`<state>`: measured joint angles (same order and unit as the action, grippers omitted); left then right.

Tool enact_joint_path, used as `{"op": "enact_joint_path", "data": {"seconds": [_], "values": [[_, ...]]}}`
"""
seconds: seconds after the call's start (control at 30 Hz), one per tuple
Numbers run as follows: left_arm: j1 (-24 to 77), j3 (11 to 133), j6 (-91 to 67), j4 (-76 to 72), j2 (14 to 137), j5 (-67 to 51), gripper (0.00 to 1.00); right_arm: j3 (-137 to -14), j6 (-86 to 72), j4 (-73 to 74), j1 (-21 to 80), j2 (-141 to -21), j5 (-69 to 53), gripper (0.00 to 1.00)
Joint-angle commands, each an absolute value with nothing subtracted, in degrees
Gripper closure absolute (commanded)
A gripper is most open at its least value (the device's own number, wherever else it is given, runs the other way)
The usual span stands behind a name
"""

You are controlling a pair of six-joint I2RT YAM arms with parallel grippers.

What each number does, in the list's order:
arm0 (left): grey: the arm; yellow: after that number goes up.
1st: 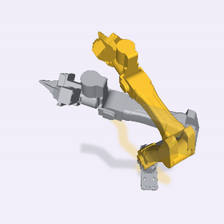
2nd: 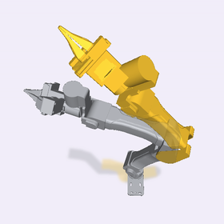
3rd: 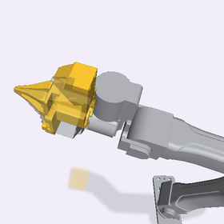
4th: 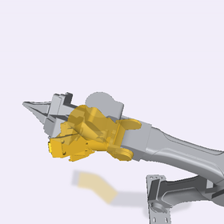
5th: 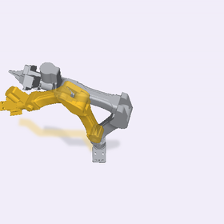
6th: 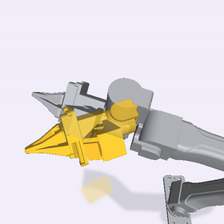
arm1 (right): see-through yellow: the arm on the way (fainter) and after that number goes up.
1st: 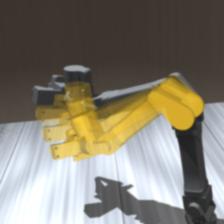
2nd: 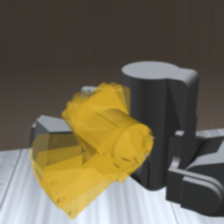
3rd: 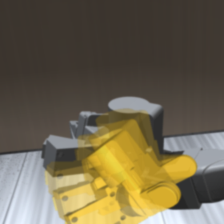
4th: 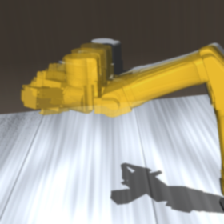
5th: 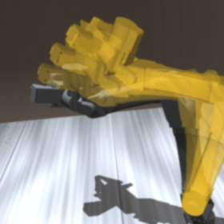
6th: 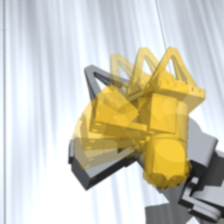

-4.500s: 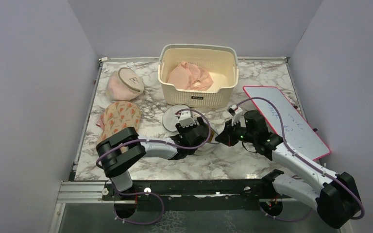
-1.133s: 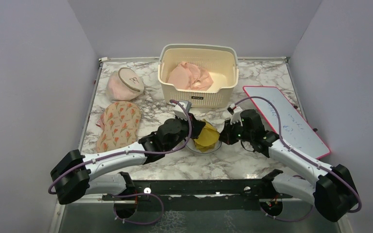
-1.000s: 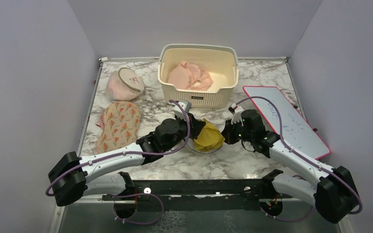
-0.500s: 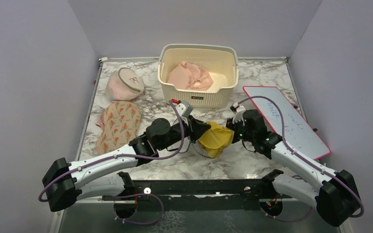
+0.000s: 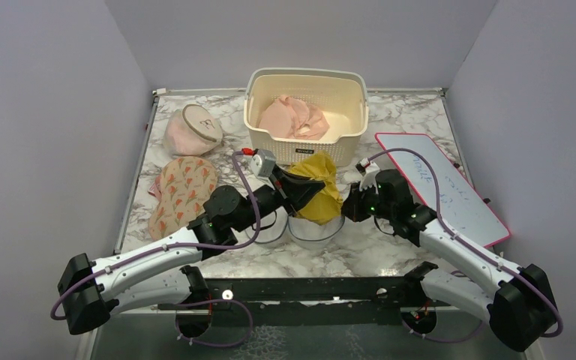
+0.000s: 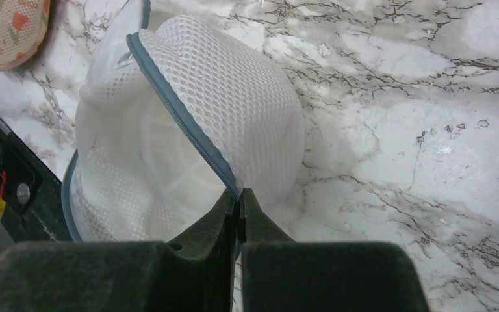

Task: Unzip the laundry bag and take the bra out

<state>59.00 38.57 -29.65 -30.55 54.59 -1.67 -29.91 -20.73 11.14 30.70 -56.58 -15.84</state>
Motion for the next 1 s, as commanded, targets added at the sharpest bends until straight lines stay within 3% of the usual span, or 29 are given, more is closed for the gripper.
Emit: {"op": "enact_joint_path", "data": {"seconds": [0.0,0.57,0.83,0.97], "values": [[59.24,40.37,-32.59,-36.53,53.98,-5.04,1.00,-30.16,-20.80,10.99,30.93,-55.62,-15.83,0.99],[59.16,39.83,-28.66,-30.58,53.29,10.87,1.00,-30.39,-20.29,10.72,30.93,-56.76,-17.06,0.99],[59.15,48.40,-20.93,-24.29,57.11,18.23,1.00,-30.58,-20.15,10.72,30.94,-56.90,-17.06,0.99],[58.87,52.63,-19.06,-23.42,60.34,28.94,1.00,-30.15,-20.29,10.50,30.93,-55.83,-17.30,0.99]]}}
